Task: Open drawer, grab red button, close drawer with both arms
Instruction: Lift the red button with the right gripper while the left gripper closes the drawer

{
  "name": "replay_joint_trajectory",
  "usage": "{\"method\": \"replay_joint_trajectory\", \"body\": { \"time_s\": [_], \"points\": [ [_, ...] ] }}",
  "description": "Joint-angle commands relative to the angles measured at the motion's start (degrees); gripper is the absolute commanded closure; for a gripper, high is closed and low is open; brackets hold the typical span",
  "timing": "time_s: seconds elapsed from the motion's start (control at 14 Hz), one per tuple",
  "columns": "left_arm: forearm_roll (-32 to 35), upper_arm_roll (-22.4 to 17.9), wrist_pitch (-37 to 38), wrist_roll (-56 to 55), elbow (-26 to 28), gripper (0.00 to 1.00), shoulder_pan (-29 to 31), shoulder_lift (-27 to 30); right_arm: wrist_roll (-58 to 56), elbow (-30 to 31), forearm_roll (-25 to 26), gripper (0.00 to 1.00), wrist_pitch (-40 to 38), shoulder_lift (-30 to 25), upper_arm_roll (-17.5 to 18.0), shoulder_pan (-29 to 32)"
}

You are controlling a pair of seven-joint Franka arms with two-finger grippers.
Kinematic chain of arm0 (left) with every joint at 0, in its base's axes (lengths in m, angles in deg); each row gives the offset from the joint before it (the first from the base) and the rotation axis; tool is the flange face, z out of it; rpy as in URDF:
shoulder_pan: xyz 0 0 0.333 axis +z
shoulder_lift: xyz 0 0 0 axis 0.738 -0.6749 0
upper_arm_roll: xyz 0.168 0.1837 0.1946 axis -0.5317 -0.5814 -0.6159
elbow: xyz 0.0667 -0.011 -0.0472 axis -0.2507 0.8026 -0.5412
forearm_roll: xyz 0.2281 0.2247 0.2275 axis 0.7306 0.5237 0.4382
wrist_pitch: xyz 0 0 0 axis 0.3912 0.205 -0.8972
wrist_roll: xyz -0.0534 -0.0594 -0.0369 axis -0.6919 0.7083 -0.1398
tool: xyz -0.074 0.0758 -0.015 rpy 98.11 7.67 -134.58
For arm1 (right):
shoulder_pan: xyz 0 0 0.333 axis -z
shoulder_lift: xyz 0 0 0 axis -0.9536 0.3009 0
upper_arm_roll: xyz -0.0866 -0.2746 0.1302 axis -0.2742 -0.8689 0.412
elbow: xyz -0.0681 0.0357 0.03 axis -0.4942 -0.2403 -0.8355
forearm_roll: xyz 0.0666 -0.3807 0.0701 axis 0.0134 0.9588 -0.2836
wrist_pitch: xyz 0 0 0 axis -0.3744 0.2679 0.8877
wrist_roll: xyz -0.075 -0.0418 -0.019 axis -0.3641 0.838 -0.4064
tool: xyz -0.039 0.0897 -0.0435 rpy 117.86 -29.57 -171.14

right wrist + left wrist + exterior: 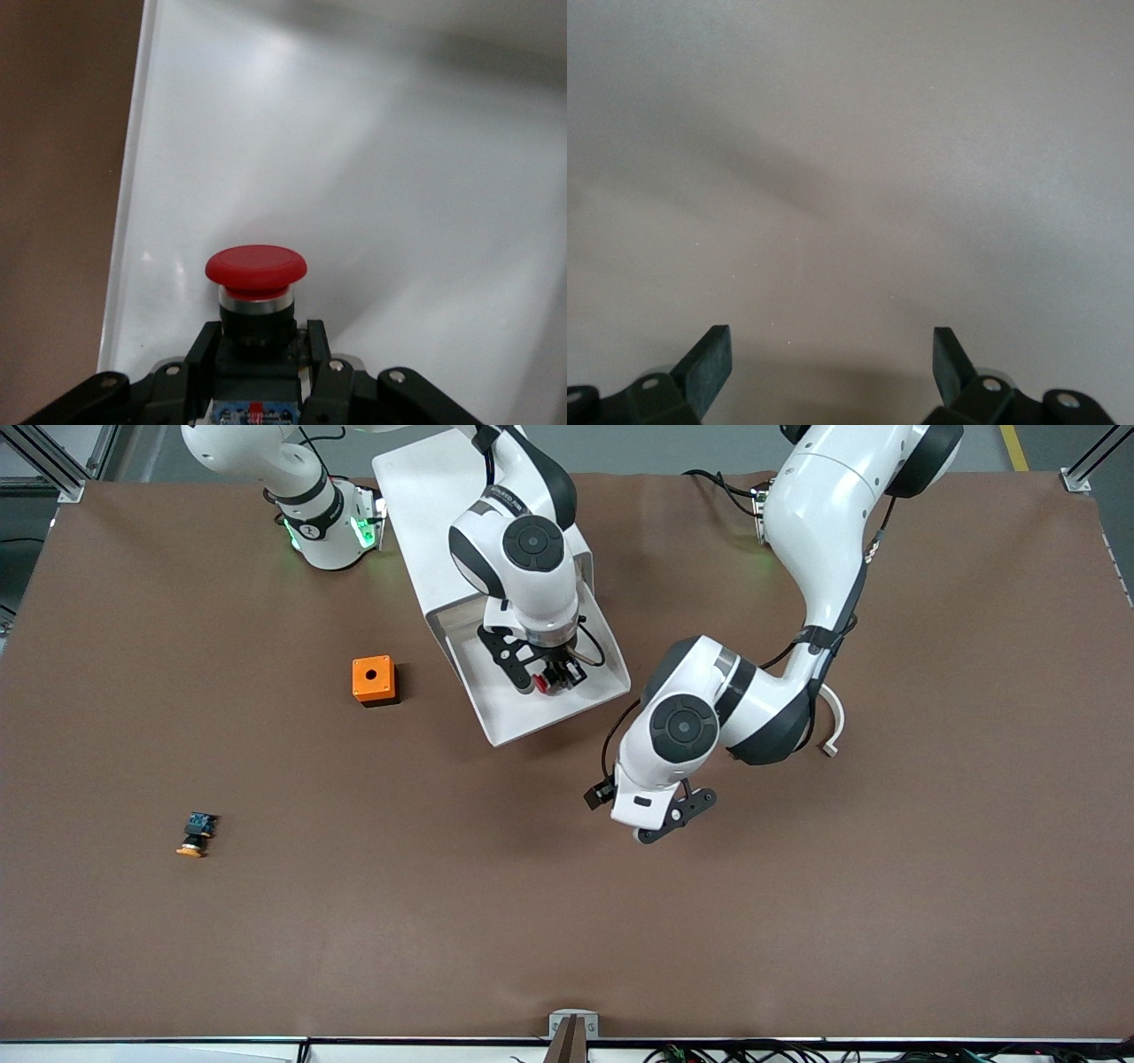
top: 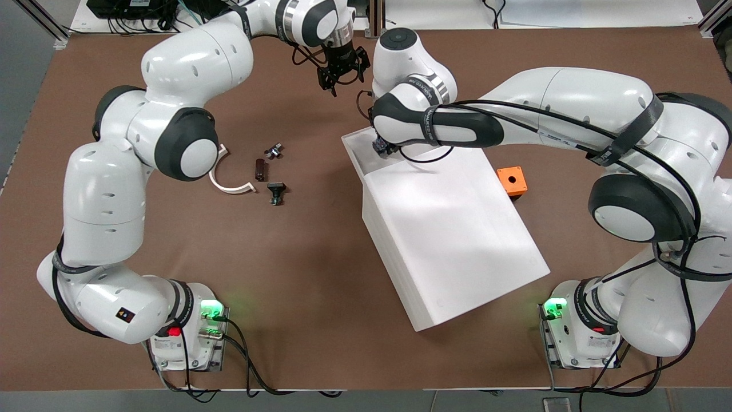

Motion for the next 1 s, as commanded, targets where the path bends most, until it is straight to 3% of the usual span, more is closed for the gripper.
{"method": "replay_joint_trajectory", "body": {
  "time_s": [0.0, 0.21, 0.57, 0.93],
  "points": [
    [1.7, -0.2, 0.2, -4.6, 1.9, 0.0, -0.6, 1.9, -5.6, -3.5, -1.3, 1.0, -4.2, 0.2, -0.6, 1.9],
    [1.7, 0.2, 0.2, -5.6, 2.2, 0.0, -0.7, 2.0, -17.6, -4.2, -1.3, 1.0, -8.6, -3.0, -0.6, 8.1],
    [1.7, 0.8, 0.2, -4.8, 2.5, 0.0, -1.1, 1.7, -48.3, -4.3, -1.3, 1.0, -15.8, -5.6, -0.6, 23.9],
    [1.7, 2.9, 0.2, -4.6, 3.8, 0.0, -1.5, 1.6, -76.7, -2.0, -1.1, 0.99, -13.9, -3.9, -0.6, 40.2]
  ]
}}
